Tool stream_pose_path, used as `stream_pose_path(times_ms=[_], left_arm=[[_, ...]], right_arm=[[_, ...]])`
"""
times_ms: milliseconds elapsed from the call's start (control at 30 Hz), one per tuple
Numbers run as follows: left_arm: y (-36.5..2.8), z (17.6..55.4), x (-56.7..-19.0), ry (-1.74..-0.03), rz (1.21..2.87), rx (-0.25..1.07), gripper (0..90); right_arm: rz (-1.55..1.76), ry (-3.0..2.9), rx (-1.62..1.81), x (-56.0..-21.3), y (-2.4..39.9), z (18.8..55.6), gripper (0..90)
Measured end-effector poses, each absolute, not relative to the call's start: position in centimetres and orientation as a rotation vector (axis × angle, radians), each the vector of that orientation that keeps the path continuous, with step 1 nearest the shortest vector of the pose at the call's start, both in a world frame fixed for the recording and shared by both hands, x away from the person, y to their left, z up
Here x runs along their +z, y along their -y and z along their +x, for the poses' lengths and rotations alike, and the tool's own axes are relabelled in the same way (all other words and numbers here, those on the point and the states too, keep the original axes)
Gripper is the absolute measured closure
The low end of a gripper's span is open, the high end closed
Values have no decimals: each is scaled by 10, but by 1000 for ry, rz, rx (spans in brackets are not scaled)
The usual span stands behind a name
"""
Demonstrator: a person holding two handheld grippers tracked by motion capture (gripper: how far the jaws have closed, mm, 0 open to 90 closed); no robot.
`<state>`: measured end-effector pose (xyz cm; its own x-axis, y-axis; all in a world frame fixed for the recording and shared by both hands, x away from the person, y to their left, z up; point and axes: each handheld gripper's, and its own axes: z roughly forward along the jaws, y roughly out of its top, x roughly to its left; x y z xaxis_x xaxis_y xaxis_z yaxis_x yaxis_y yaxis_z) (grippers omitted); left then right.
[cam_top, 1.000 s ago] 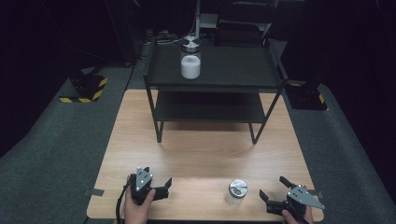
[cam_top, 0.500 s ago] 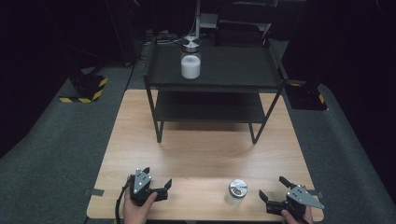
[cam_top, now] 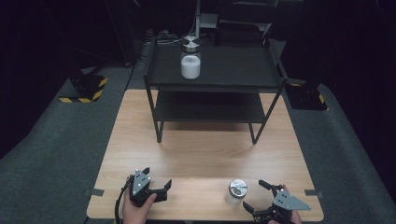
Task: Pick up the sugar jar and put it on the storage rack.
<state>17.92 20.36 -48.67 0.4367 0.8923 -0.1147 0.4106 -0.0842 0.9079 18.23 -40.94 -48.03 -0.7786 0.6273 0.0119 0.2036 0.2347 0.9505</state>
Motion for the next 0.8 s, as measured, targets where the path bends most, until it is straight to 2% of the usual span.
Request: stream_pose_path(times_ms=[233, 600, 800], left_arm=[[-202, 181, -486, -1144, 1691, 606, 8], [-201, 179, -488, -1144, 1678, 612, 8], [-202, 178, -488, -1143, 1671, 609, 8]], right_arm=[[808, -2125, 1602, -485, 389, 180, 47], [871, -2106, 1554, -491, 365, 181, 288], [849, -2103, 1526, -489, 360, 179, 302]])
